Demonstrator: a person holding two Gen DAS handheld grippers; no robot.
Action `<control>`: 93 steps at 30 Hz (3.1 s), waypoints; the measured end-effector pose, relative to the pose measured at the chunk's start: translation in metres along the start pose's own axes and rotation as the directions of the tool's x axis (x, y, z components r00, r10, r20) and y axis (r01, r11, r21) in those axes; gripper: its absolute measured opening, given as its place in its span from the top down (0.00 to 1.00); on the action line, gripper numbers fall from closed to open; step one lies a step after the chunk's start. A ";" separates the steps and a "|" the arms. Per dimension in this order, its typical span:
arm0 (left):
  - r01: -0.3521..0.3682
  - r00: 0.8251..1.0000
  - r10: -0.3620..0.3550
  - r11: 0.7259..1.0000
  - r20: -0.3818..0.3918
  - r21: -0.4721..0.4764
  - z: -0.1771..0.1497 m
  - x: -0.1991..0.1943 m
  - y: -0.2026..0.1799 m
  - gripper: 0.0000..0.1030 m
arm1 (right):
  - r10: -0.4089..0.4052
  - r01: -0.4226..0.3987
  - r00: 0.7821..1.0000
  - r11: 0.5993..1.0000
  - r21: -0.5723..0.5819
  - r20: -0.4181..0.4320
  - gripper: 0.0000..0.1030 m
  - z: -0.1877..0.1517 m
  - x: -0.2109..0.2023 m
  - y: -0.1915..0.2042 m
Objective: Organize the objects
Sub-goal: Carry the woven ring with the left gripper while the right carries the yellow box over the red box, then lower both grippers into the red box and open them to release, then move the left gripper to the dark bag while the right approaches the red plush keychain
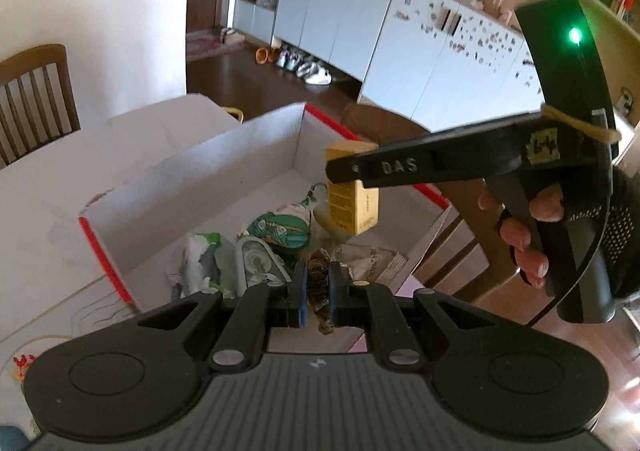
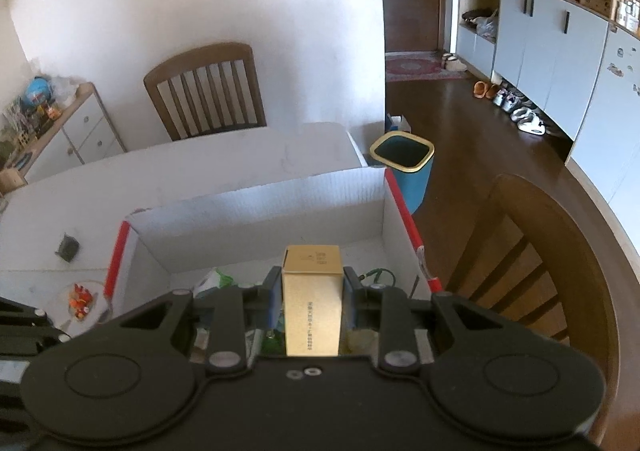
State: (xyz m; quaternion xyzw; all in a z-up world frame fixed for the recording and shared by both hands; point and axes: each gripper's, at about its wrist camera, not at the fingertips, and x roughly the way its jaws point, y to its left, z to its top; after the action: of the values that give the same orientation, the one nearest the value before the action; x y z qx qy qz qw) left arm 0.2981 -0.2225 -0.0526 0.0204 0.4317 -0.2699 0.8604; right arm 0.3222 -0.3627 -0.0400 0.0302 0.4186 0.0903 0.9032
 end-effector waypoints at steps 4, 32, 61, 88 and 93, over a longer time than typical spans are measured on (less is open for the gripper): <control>0.003 0.999 -0.003 1.000 -0.053 0.004 -0.002 0.023 -0.002 0.91 | -0.005 0.005 0.999 1.000 -0.004 -0.038 0.72 0.001 0.017 -0.006; -0.108 0.982 0.113 0.993 -0.151 0.044 -0.012 0.070 0.007 0.89 | 0.013 -0.019 0.992 0.999 -0.041 -0.127 0.68 0.001 0.062 -0.013; -0.101 0.992 0.098 0.994 -0.074 -0.039 -0.020 0.036 0.012 0.68 | 0.047 -0.054 0.991 0.997 -0.050 -0.123 0.36 -0.011 0.025 -0.008; -0.123 0.982 0.133 0.989 0.134 -0.081 -0.044 -0.075 0.035 0.22 | 0.178 -0.178 0.982 0.984 -0.007 0.063 0.10 -0.028 -0.075 0.041; -0.137 0.977 0.148 0.987 0.153 -0.085 -0.054 -0.095 0.048 0.17 | 0.198 -0.199 0.974 0.980 -0.009 0.107 0.05 -0.032 -0.089 0.061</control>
State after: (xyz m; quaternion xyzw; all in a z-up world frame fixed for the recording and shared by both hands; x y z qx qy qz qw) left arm 0.2359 -0.1246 -0.0240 -0.0020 0.3689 -0.1921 0.9094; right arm 0.2330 -0.3198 0.0138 0.0776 0.3642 0.1780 0.9108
